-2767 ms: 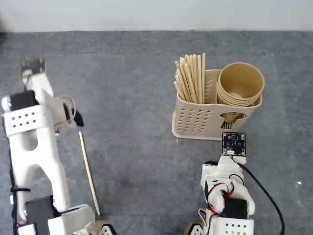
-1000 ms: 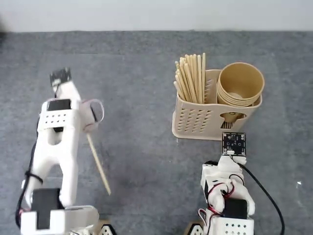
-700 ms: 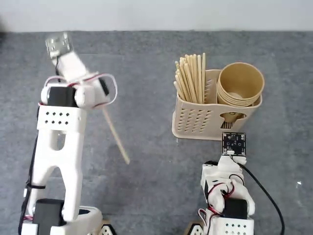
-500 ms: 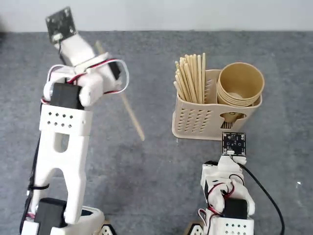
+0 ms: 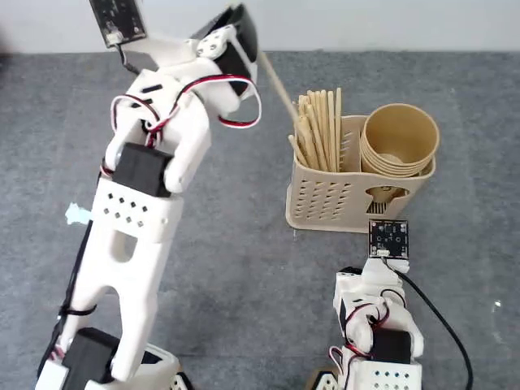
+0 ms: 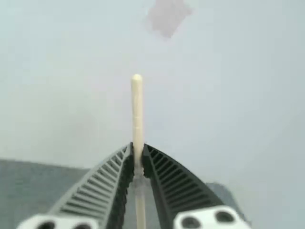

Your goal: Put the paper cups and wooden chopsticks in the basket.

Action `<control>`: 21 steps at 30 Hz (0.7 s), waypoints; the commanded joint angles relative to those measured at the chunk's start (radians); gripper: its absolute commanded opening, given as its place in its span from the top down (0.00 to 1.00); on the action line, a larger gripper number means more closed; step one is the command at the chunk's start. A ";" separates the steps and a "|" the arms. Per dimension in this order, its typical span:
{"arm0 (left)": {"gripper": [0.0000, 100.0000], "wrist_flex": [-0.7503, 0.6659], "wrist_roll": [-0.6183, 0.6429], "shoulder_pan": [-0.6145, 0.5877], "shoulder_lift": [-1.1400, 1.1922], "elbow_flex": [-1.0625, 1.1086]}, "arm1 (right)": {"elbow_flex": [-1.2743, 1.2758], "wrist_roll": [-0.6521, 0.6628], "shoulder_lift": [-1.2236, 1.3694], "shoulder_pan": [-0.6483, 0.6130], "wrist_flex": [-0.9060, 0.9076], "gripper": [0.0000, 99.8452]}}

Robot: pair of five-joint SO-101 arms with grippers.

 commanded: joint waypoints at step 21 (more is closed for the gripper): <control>0.92 -0.060 -0.143 0.120 0.054 0.139 | 0.017 -0.006 -0.012 0.013 -0.013 0.99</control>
